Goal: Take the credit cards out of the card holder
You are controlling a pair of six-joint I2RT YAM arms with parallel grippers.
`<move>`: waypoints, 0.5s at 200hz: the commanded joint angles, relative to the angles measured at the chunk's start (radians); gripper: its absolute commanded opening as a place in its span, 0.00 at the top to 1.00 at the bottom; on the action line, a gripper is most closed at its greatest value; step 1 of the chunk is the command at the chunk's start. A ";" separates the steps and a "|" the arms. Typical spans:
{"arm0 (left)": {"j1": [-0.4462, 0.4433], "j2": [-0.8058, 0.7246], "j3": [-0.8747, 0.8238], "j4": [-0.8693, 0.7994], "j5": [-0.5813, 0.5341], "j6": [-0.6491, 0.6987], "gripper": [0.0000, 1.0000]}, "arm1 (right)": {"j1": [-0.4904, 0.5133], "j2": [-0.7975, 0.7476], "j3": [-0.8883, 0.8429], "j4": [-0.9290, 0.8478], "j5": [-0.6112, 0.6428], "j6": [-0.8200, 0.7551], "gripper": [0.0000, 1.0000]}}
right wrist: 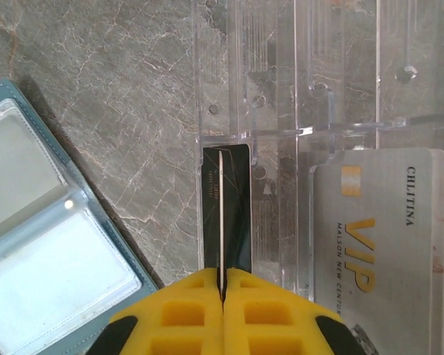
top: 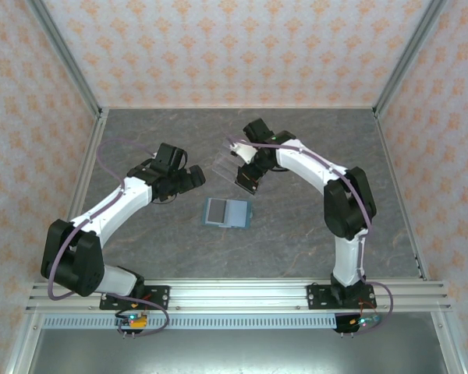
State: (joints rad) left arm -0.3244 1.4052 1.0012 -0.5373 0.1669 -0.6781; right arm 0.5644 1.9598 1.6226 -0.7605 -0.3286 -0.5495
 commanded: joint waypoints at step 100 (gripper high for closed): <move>0.010 0.001 0.011 -0.040 -0.015 0.030 0.00 | 0.002 0.074 0.070 -0.048 0.049 -0.068 0.95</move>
State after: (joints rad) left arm -0.3244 1.4052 1.0012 -0.5541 0.1673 -0.6708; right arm 0.5644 2.0155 1.6592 -0.7753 -0.3096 -0.5930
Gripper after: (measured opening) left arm 0.998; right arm 0.045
